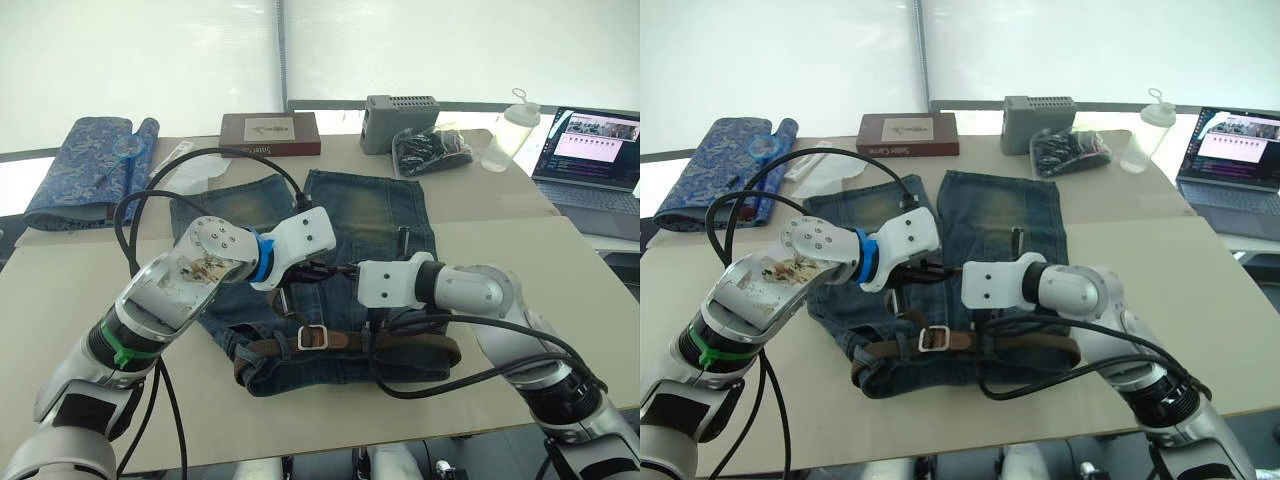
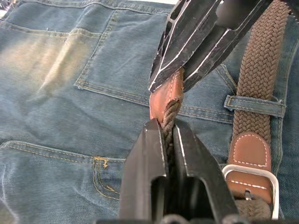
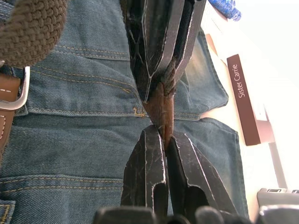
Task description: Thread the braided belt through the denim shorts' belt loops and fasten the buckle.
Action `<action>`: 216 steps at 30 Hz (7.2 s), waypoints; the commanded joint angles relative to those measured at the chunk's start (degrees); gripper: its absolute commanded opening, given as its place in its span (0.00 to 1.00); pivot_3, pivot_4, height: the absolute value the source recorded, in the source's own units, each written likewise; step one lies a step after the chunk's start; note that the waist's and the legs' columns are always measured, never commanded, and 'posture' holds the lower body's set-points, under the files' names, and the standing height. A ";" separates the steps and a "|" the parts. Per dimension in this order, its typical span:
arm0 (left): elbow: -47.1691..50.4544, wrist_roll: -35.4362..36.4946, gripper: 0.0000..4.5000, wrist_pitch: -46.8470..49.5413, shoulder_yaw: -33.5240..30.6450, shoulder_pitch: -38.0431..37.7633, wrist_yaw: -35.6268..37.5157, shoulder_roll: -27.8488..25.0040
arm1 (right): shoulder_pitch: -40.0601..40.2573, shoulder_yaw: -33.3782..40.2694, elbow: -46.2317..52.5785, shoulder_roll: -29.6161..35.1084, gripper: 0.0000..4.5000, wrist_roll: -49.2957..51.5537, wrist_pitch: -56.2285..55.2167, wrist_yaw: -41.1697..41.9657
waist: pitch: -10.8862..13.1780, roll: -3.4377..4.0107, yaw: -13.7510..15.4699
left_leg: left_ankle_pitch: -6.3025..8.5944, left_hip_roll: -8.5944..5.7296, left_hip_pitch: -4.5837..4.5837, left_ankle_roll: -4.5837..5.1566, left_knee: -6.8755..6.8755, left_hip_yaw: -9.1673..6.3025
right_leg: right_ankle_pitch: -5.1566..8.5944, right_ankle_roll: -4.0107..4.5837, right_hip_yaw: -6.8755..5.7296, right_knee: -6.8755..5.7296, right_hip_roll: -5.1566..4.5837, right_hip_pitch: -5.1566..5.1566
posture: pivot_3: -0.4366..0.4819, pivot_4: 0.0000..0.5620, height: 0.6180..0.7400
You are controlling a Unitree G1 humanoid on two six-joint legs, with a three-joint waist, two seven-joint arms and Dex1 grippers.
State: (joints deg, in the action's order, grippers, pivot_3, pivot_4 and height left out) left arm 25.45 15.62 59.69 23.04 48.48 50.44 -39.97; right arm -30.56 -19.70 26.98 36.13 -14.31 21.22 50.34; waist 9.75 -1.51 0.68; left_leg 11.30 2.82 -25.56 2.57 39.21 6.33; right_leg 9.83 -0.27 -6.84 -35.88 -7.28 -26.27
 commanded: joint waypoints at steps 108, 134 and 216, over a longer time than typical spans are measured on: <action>-8.37 14.25 0.00 -13.22 -18.00 -21.72 -18.25 23.02 | 17.74 10.83 -4.26 -6.42 0.41 33.88 14.96 2.08 | -0.40 0.23 0.23 | 0.34 0.01 0.39 -0.43 -0.21 -0.10 | 0.21 0.17 -0.10 0.16 -0.06 0.40 | 0.48 0.27 0.74; -9.80 -15.49 0.00 -64.65 -5.57 -23.25 14.85 -9.67 | 10.16 -1.01 -8.70 -4.47 0.41 26.40 9.15 2.23 | -0.22 0.29 0.41 | 0.43 0.00 -0.07 -0.33 -0.31 0.05 | 0.23 0.20 -0.14 0.58 -0.11 0.04 | 0.48 0.27 0.74; -24.74 -31.90 0.00 -89.36 2.07 -21.26 11.05 0.33 | 11.81 -0.40 -6.03 -3.48 0.41 19.48 -3.53 1.60 | -0.33 0.41 1.38 | 0.43 0.09 0.11 -0.30 0.07 0.14 | 0.23 0.17 -0.08 0.09 -0.16 0.12 | 0.48 0.27 0.74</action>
State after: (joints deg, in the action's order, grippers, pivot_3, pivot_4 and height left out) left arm 0.22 -16.77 -30.92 23.28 28.40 60.80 -40.34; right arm -17.95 -21.40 19.23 34.23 2.94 17.98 52.92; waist 9.42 -1.10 2.06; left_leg 11.72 2.92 -25.46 2.27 39.28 6.49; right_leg 10.06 -0.10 -6.92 -35.82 -7.44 -26.19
